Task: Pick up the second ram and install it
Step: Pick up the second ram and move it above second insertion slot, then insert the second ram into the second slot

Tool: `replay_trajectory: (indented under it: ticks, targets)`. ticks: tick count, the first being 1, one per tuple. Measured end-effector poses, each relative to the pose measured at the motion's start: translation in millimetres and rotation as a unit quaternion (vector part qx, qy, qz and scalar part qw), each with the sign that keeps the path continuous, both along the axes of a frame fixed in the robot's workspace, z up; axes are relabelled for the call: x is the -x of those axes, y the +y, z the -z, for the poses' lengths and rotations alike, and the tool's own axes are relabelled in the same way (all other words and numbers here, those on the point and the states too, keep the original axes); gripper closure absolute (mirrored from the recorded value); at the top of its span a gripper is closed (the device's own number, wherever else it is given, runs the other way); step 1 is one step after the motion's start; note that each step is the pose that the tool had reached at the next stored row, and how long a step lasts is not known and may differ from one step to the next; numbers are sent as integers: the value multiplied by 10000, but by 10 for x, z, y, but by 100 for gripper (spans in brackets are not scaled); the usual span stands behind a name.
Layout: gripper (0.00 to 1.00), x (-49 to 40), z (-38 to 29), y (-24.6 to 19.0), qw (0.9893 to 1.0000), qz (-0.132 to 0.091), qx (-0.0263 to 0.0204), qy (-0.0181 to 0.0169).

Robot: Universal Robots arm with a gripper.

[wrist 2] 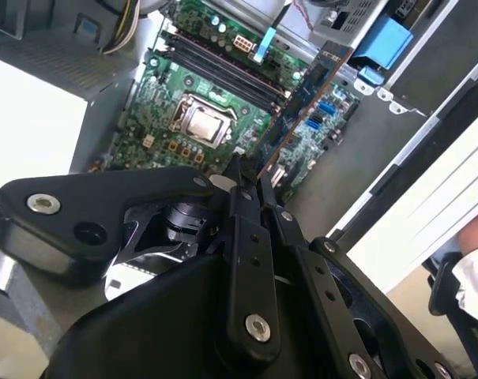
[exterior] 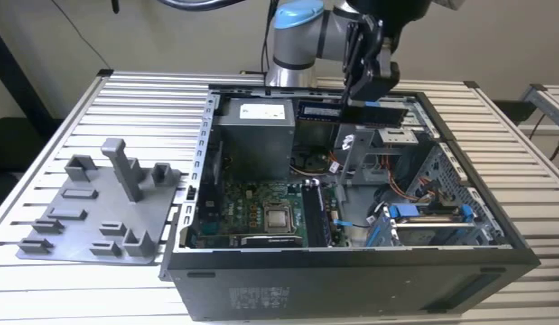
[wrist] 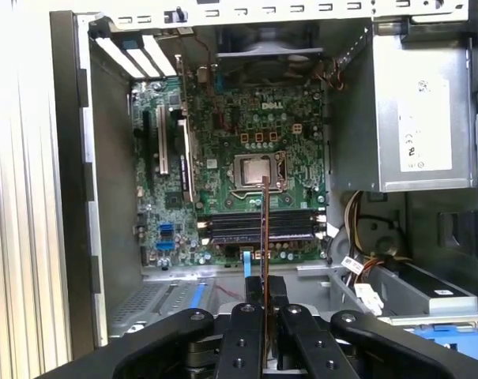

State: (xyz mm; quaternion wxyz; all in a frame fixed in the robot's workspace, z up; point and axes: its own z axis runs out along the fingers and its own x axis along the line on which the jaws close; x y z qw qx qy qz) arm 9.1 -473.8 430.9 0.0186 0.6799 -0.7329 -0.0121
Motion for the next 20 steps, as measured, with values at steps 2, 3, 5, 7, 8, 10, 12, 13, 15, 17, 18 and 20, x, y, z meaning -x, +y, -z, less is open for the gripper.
replay_trajectory:
  ticks: [2, 3, 5, 7, 8, 10, 12, 13, 15, 17, 18, 20]
  targets:
    - [86, 0, 0, 17, 10000, 1, 0, 0]
    - [86, 0, 0, 25, 10000, 0, 0, 0]
    - [86, 0, 0, 33, 10000, 0, 0, 0]
    - [86, 0, 0, 33, 10000, 0, 0, 0]
    - [86, 0, 0, 34, 10000, 0, 0, 0]
    - [86, 0, 0, 35, 10000, 0, 0, 0]
    - [86, 0, 0, 35, 10000, 0, 0, 0]
    - [86, 0, 0, 35, 10000, 0, 0, 0]
    - [86, 0, 0, 35, 10000, 0, 0, 0]
    - [86, 0, 0, 35, 10000, 2, 0, 0]
    - [86, 0, 0, 35, 10000, 5, 0, 0]
    - [86, 0, 0, 36, 10000, 24, 0, -1]
